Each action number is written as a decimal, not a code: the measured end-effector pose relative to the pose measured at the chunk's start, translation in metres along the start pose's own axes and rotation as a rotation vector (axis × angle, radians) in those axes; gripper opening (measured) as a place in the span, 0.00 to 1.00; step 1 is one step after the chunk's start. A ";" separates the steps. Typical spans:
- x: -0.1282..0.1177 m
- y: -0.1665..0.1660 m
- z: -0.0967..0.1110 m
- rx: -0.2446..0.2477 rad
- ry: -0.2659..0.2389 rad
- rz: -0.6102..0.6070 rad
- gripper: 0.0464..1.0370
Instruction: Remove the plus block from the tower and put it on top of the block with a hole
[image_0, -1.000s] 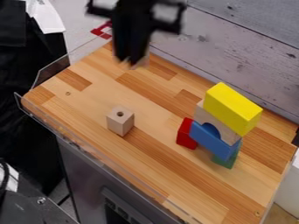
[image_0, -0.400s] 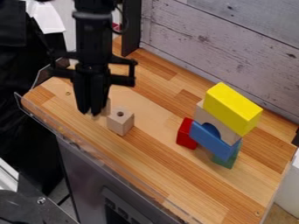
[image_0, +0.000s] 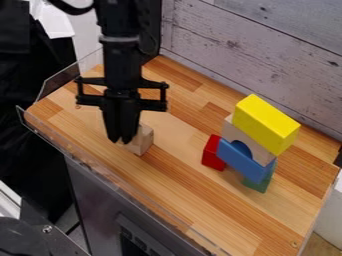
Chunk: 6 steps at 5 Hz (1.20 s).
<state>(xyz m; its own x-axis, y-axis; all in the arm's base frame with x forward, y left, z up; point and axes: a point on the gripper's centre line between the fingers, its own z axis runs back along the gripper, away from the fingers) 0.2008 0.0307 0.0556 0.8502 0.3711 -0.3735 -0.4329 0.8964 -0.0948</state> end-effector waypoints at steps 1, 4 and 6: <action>0.003 -0.001 -0.002 0.004 -0.004 -0.022 0.05; 0.014 0.002 0.011 0.014 -0.043 -0.015 0.05; 0.015 0.001 0.006 0.028 0.000 -0.023 0.24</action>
<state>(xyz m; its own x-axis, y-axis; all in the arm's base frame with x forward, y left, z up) 0.2148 0.0386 0.0554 0.8600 0.3500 -0.3713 -0.4045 0.9112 -0.0779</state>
